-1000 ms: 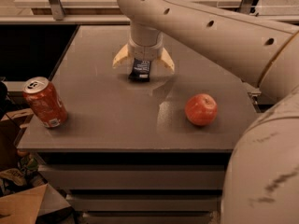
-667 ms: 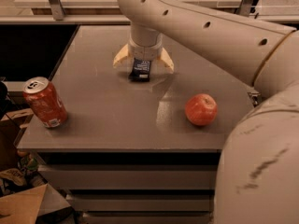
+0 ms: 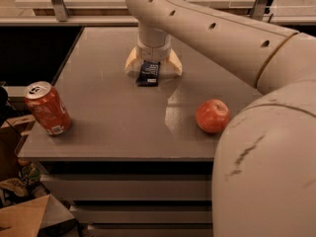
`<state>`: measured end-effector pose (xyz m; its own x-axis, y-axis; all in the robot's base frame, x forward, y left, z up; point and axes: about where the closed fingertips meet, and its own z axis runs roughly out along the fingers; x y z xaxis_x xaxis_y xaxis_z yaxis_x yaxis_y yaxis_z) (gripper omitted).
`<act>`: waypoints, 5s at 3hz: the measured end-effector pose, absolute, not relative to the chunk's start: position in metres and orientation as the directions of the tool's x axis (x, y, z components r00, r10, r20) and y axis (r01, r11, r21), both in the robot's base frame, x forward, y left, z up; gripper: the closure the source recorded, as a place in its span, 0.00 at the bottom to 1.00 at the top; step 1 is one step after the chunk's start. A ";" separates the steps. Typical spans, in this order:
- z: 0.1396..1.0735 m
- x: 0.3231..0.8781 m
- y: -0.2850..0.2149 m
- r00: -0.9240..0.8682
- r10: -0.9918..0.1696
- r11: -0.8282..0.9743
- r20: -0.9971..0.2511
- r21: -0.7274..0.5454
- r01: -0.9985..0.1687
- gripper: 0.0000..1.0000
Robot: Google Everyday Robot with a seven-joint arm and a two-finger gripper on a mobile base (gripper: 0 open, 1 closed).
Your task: Move rxbar blueberry near coke can
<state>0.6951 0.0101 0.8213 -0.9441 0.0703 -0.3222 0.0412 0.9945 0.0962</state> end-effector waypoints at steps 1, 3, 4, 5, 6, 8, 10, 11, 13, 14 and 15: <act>0.824 0.698 0.010 -0.945 0.061 0.995 -0.321 0.093 0.032 0.41; 0.836 0.698 0.010 -0.945 0.060 0.995 -0.321 0.094 0.031 0.95; 0.836 0.698 0.010 -0.945 0.060 0.995 -0.321 0.094 0.031 1.00; 0.851 0.694 0.021 -0.943 0.027 0.995 -0.331 0.102 -0.007 1.00; 0.873 0.689 0.031 -0.942 -0.018 0.995 -0.336 0.090 -0.051 1.00; 0.891 0.656 0.061 -0.959 -0.107 0.987 -0.262 0.092 -0.135 1.00; 0.885 0.608 0.092 -0.971 -0.138 0.971 -0.197 0.165 -0.172 1.00; 0.881 0.586 0.102 -0.976 -0.128 0.967 -0.174 0.196 -0.162 1.00; 0.883 0.554 0.117 -0.981 -0.118 0.964 -0.156 0.221 -0.151 1.00; 0.884 0.542 0.129 -0.980 -0.129 0.959 -0.149 0.233 -0.162 1.00; 0.878 0.531 0.144 -0.982 -0.141 0.951 -0.127 0.258 -0.170 1.00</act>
Offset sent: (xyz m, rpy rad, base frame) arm 0.0008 0.0019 0.0170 0.0185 -0.0060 0.0204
